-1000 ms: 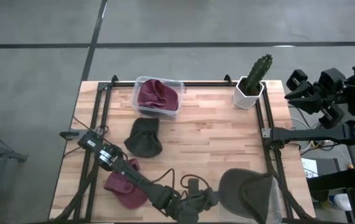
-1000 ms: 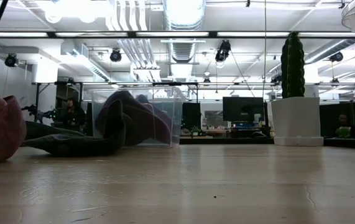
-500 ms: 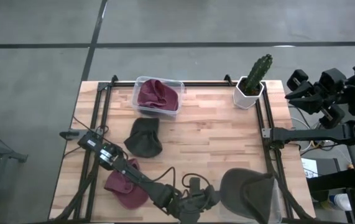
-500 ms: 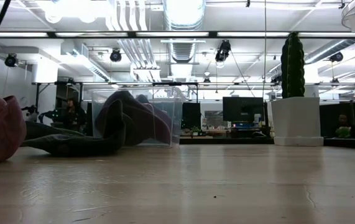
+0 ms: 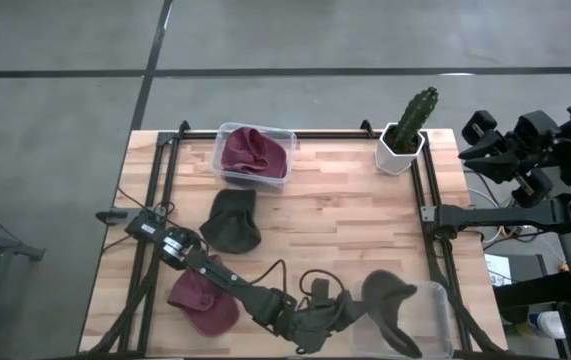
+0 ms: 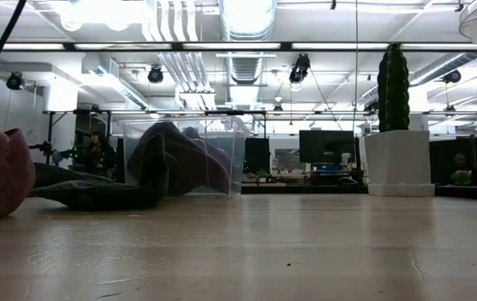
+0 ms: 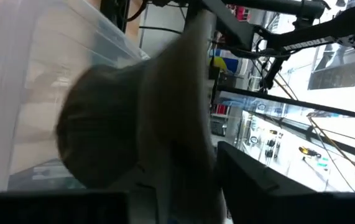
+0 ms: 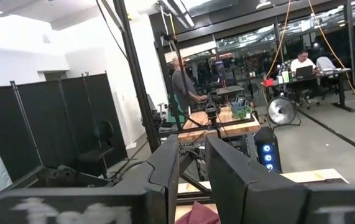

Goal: Pick and place caps into container
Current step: Put the bottom black cap into the bottom transparent container, then put the black cap into the bottom transparent container

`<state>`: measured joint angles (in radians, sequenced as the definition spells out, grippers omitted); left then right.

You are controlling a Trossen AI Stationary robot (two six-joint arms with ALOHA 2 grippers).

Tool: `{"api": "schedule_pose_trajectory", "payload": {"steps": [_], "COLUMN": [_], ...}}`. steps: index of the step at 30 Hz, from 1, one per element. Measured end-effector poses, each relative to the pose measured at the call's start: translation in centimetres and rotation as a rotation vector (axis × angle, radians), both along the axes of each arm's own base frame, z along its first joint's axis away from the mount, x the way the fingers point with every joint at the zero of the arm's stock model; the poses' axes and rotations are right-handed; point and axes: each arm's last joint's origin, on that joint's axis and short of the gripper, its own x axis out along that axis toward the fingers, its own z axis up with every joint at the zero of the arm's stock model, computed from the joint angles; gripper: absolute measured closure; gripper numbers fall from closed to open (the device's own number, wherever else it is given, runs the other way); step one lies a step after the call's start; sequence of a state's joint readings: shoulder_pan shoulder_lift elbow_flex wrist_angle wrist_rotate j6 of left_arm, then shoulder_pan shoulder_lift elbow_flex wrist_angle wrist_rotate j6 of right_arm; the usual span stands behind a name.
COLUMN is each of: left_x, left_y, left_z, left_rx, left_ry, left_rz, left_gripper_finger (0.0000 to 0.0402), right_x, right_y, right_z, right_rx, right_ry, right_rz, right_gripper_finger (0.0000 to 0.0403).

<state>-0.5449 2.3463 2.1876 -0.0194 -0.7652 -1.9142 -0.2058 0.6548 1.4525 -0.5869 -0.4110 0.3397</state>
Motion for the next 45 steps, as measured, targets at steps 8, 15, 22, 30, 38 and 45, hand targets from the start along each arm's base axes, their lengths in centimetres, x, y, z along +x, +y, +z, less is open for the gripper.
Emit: {"api": "schedule_pose_trajectory", "payload": {"steps": [8,15,22,30,38,45], "left_x": [-0.1,0.1,0.1,0.8,1.2,1.2], "left_y": [-0.3,-0.2,0.2,0.7,1.2,1.5], "left_z": [-0.5,-1.0,-1.0,-1.2,-0.2,-0.1], "left_rx": [-0.073,-0.100,-0.082,-0.198,-0.048,0.053], "left_ry": [0.055,0.111,0.144,0.169,0.071,0.066], "left_rz": [-0.139,-0.238,-0.243,-0.528,-0.484,-0.375], "left_gripper_finger": [0.0242,0.0241,0.0241,0.0241,0.0241,0.0241], "right_x": [0.0,0.0,0.0,0.1,0.1,0.3], "right_y": [0.0,0.0,0.0,0.0,0.0,0.0], "right_z": [0.0,0.0,0.0,0.0,-0.1,-0.8], "right_rx": [-0.004,-0.010,-0.011,-0.031,-0.025,0.065], "right_ry": [-0.001,-0.002,-0.002,-0.005,0.007,0.100], "right_rz": [-0.001,-0.002,-0.002,-0.006,-0.005,0.013], "right_gripper_finger": [0.0334,0.0335,0.0335,0.0335,0.0335,0.0335]}}
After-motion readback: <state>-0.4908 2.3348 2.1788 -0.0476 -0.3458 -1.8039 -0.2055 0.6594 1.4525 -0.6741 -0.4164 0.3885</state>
